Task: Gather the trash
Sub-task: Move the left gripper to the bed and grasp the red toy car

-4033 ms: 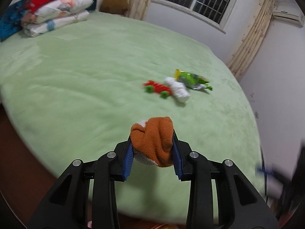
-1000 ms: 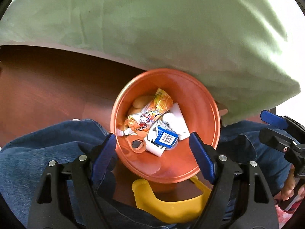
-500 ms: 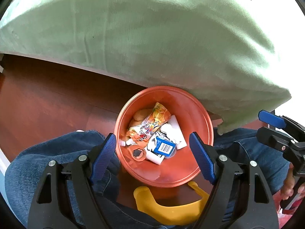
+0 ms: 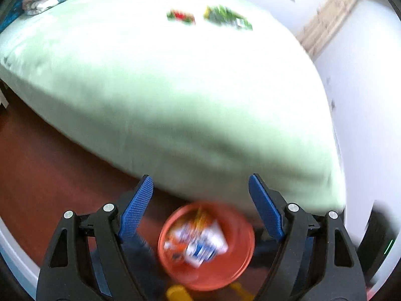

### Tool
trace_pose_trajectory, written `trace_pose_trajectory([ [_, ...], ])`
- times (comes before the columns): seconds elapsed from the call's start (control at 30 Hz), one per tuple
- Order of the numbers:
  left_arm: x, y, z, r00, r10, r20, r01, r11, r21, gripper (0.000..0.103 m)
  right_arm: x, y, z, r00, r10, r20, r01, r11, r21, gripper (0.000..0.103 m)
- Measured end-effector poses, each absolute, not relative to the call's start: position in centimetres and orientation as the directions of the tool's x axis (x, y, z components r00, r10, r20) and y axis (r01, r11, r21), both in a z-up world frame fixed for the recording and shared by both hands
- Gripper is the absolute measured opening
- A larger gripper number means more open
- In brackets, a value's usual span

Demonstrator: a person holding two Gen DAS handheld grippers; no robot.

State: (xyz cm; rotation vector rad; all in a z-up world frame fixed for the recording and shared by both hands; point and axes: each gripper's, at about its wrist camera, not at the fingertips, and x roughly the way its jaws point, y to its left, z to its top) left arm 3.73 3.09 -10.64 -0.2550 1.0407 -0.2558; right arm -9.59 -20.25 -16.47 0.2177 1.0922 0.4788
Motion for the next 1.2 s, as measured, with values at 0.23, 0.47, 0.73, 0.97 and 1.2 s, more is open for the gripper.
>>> trace_pose_trajectory([
  [0.23, 17.0, 4.0, -6.6, 0.554, -0.329, -0.765, -0.020, 0.913, -0.408, 0.077, -9.2, -19.8, -15.3, 0.370, 0.522, -0.768, -0.313, 0.849, 0.427, 0.075],
  [0.47, 31.3, 4.2, -8.1, 0.511, -0.217, -0.832, -0.219, 0.903, -0.370, 0.077, -7.6, -21.2, -13.9, 0.394, 0.578, -0.715, -0.319, 0.815, 0.484, 0.078],
  [0.73, 38.2, 5.0, -11.7, 0.446, -0.210, -0.870, -0.381, 0.835, -0.397, 0.077, -4.7, -23.4, -15.3, 0.377, 0.590, -0.713, -0.287, 0.807, 0.516, 0.078],
  [0.97, 38.1, 3.4, -11.8, 0.455, -0.103, -0.885, -0.369, 0.882, -0.293, 0.051, -3.4, -23.8, -15.1, 0.371, 0.607, -0.703, -0.291, 0.795, 0.532, 0.078],
  [1.2, 36.6, 5.9, -11.5, 0.527, -0.190, -0.829, -0.306, 0.867, -0.393, 0.023, -2.5, -24.2, -13.5, 0.394, 0.604, -0.692, -0.308, 0.797, 0.520, 0.078],
])
